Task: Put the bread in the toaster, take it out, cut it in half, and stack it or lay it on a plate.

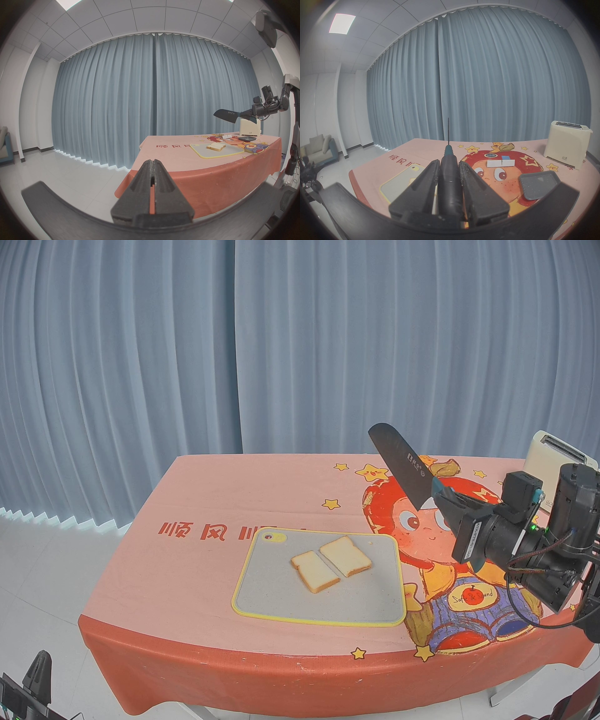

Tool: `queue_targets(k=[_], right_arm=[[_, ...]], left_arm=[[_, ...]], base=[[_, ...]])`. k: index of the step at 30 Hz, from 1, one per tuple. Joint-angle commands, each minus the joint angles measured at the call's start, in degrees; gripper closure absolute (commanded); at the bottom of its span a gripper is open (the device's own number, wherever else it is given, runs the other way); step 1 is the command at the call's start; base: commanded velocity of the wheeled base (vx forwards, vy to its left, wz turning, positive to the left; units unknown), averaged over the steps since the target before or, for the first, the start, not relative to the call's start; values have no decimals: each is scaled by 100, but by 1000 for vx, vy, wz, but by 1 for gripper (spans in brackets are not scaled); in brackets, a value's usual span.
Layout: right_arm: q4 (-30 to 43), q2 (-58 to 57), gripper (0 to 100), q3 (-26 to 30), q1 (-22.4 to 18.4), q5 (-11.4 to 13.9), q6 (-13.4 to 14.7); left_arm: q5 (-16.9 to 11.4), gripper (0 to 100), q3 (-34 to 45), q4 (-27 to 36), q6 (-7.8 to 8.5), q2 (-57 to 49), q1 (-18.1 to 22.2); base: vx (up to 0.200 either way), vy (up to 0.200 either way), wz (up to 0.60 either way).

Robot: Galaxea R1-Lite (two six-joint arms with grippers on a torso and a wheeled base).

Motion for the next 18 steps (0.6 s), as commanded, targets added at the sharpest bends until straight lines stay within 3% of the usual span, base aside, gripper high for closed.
queue_targets(k=[1,5,13,18], right_arm=[[4,43,100,-43,-123,-49,6],[4,34,100,-113,-158,-75,15],[30,131,100,-271,-396,-357,77],[13,236,100,-271,-536,-365,77]], left_arm=[[0,100,101,-2,-2,-93,2],[0,100,101,-2,-2,-93,2],[0,100,101,-2,-2,-93,2],[0,100,101,-2,-2,-93,2]], base=[[0,0,0],[0,0,0],[0,0,0],[0,0,0]])
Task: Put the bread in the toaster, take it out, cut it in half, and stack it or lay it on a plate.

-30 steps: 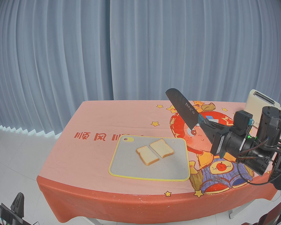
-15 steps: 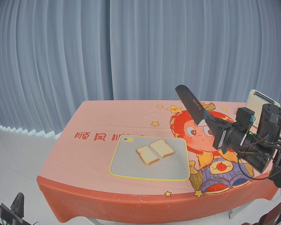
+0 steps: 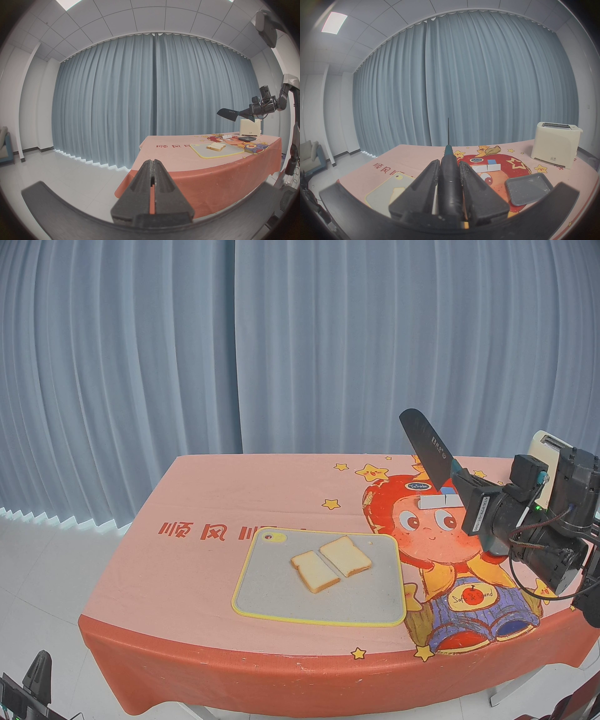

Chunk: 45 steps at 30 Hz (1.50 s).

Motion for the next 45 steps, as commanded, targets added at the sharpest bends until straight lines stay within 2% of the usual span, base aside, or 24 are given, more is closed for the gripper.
queue_targets(k=[1,5,11,12,23,31,36,45], right_arm=[[4,118,100,-7,-90,-7,-1],[4,118,100,-15,-152,-7,-1],[-4,171,100,-33,-503,81,-19],[4,162,100,-59,-635,168,-28],[4,250,100,-68,-925,265,-36],[-4,276,100,-51,-951,265,-45],[4,285,100,-33,-969,406,-45],[4,347,100,-7,-978,415,-45]], left_arm=[[0,100,101,-4,-4,-93,2],[0,100,101,-4,-4,-93,2],[0,100,101,-4,-4,-93,2],[0,100,101,-4,-4,-93,2],[0,100,101,-4,-4,-93,2],[0,100,101,-4,-4,-93,2],[0,100,101,-4,-4,-93,2],[0,100,101,-4,-4,-93,2]], base=[[0,0,0],[0,0,0],[0,0,0],[0,0,0],[0,0,0],[0,0,0],[0,0,0],[0,0,0]])
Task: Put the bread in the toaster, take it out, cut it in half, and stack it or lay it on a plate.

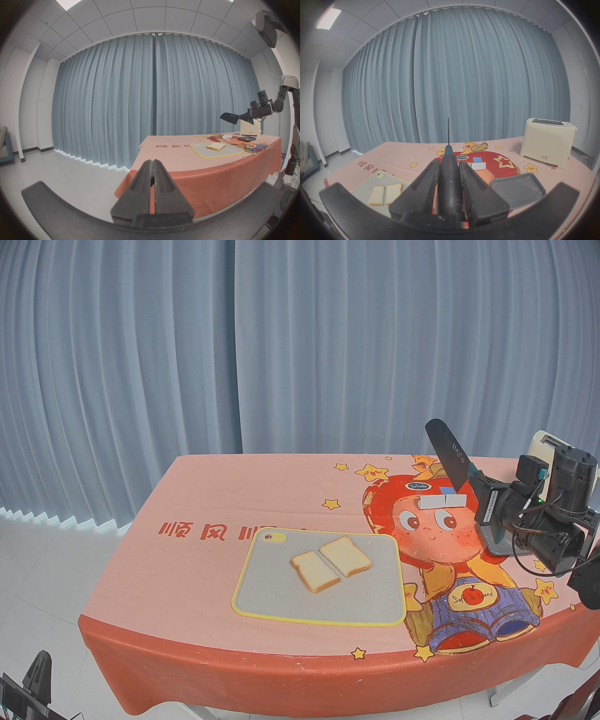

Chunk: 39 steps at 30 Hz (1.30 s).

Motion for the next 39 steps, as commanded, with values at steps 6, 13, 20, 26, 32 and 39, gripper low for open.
queue_targets(k=[6,13,20,26,32,39], right_arm=[[-53,201,100,94,-16,-4,1],[-53,227,100,121,-87,-4,1],[-80,271,100,112,-95,5,36],[-80,298,100,86,-218,14,36],[-88,298,100,68,-368,234,45],[-88,438,100,59,-500,304,45]], left_arm=[[0,100,101,-2,-2,-93,5],[0,100,101,-2,-11,-93,5],[0,100,101,-2,-2,-93,5],[0,100,101,-2,-2,-93,5],[0,100,101,-2,-2,-93,5],[0,100,101,-2,-2,-93,5]], base=[[0,0,0],[0,0,0],[0,0,0],[0,0,0],[0,0,0],[0,0,0]])
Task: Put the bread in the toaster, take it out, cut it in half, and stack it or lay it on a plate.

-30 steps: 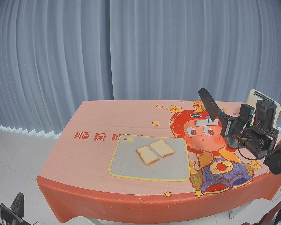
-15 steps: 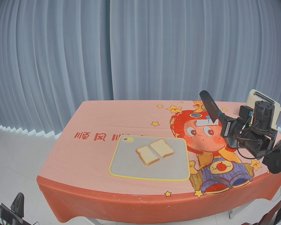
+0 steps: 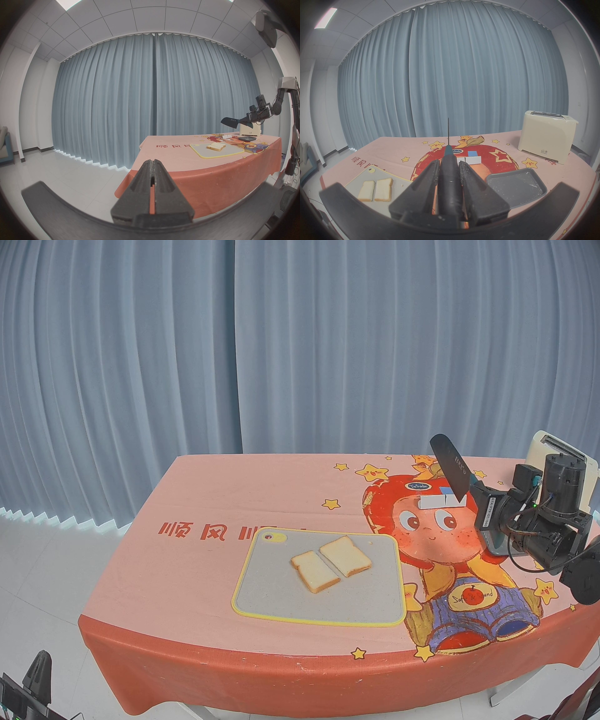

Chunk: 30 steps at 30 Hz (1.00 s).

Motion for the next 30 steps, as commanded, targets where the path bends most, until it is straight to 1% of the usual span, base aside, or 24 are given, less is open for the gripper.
queue_targets(k=[1,5,8,11,30], right_arm=[[-3,91,100,-12,-86,3,1],[-12,188,100,-56,-165,82,1],[-21,284,100,-82,-288,91,1],[-21,337,100,-91,-306,144,1],[-29,495,100,-91,-394,170,1]], left_arm=[[0,100,101,-2,-2,-93,2],[0,100,101,-2,-2,-93,2],[0,100,101,-2,-2,-93,2],[0,100,101,-2,-2,-93,2],[0,100,101,-2,-2,-93,2]], base=[[0,0,0],[0,0,0],[0,0,0],[0,0,0],[0,0,0]])
